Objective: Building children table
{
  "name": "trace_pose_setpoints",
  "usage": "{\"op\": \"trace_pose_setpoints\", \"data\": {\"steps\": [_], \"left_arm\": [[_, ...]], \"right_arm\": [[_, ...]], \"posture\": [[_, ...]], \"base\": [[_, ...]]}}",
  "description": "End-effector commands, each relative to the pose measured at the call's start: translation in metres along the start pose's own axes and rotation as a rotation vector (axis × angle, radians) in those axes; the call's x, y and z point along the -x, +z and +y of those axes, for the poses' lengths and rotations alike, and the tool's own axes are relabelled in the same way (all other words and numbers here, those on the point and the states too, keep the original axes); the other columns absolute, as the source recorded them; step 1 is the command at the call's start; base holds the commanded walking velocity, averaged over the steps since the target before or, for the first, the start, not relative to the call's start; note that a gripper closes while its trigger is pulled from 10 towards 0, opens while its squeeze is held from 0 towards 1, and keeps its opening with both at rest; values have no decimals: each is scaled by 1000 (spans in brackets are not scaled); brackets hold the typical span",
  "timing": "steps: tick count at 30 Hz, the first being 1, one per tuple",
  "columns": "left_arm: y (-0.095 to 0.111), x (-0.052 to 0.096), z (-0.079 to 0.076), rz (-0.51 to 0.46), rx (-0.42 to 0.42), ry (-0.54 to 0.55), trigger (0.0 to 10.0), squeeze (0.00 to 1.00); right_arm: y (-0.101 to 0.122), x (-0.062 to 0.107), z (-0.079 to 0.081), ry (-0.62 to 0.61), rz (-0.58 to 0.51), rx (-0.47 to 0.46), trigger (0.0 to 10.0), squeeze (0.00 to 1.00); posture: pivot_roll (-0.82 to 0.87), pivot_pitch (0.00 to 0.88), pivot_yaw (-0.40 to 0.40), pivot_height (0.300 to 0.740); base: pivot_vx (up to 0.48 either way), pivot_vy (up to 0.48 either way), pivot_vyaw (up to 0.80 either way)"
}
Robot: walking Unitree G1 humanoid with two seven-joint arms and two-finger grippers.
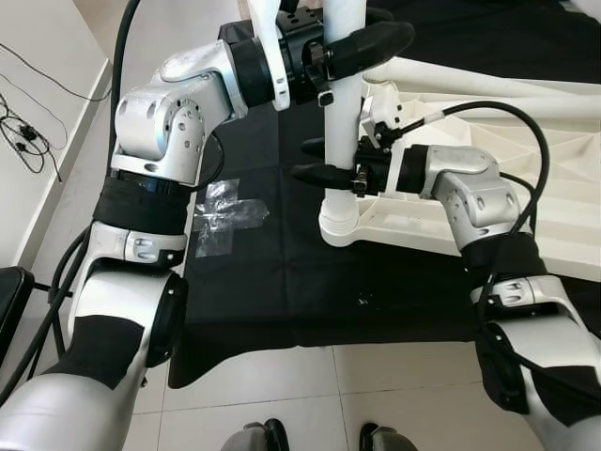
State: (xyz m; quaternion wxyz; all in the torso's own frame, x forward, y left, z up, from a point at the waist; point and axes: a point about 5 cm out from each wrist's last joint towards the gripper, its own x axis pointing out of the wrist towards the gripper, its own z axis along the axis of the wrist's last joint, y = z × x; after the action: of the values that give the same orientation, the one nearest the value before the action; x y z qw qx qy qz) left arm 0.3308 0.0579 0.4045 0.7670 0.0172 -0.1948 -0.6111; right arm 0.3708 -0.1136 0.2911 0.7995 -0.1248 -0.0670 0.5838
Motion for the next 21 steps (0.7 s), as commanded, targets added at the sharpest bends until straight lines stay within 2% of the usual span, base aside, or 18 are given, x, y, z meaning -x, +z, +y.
{"op": "trace_pose_setpoints", "data": {"steps": [1,3,4,6,7,8,11,12,13,14,15,16,17,18,19,20,21], "left_arm": [[1,-12,-12,-12,14,-101,0,0],[1,-12,-12,-16,-1,-94,0,0],[1,-12,-11,-19,-3,-87,7490,1000],[1,-12,-11,-19,-3,-87,7490,1000],[1,-12,-10,-23,-3,-77,10000,1000],[2,-11,-7,-30,1,-57,10000,1000],[2,-11,-7,-30,1,-57,10000,1000],[3,-11,-5,-34,-1,-37,10000,1000],[5,-9,-1,-38,6,-4,10000,1000],[5,-8,-1,-35,5,1,10000,1000],[5,-8,-1,-35,5,1,10000,1000],[5,-8,-1,-33,4,2,10000,1000],[5,-7,0,-30,9,0,10000,0],[5,-7,0,-27,13,-1,10000,0],[3,-6,0,-23,15,0,10000,0],[3,-6,0,-23,15,0,10000,0],[1,-6,0,-17,15,-2,10000,0]], "right_arm": [[-3,-17,7,65,-5,-28,0,0],[-3,-16,6,49,-1,-27,0,0],[-5,-16,5,13,4,-25,0,0],[-5,-16,5,13,4,-25,0,0],[-8,-15,4,-36,6,-27,0,0],[-13,-14,5,-104,10,-26,0,0],[-13,-14,5,-104,10,-26,0,0],[-18,-13,7,-188,1,-37,0,0],[-27,-14,16,-376,5,-50,0,0],[-37,-11,13,-651,69,-52,0,0],[-37,-11,13,-651,69,-52,0,0],[-43,-6,11,-844,119,-43,0,0],[-53,-10,32,-971,157,-40,0,0],[-58,-12,48,-1037,171,-54,0,0],[-60,-19,63,-1032,158,-100,0,0],[-60,-19,63,-1032,158,-100,0,0],[-58,-25,69,-1031,145,-123,0,0]], "posture": [[-21,230,119,740],[-22,231,120,740],[-27,231,119,740],[-27,231,119,740],[-30,230,116,740],[-33,235,113,740],[-33,235,113,740],[-34,236,109,740],[-33,237,104,740],[-36,237,89,740],[-36,237,89,740],[-40,236,88,740],[-36,240,97,740],[-36,240,97,740],[-52,232,98,740],[-52,232,98,740],[-57,224,101,740]], "base": [[0,0,0],[0,0,0],[0,0,0],[0,0,0],[0,0,0],[0,0,0],[0,0,0],[0,0,0],[0,0,0],[0,0,0],[0,0,0],[0,0,0],[0,0,0],[0,0,0],[0,0,0],[0,0,0],[0,0,0]]}}
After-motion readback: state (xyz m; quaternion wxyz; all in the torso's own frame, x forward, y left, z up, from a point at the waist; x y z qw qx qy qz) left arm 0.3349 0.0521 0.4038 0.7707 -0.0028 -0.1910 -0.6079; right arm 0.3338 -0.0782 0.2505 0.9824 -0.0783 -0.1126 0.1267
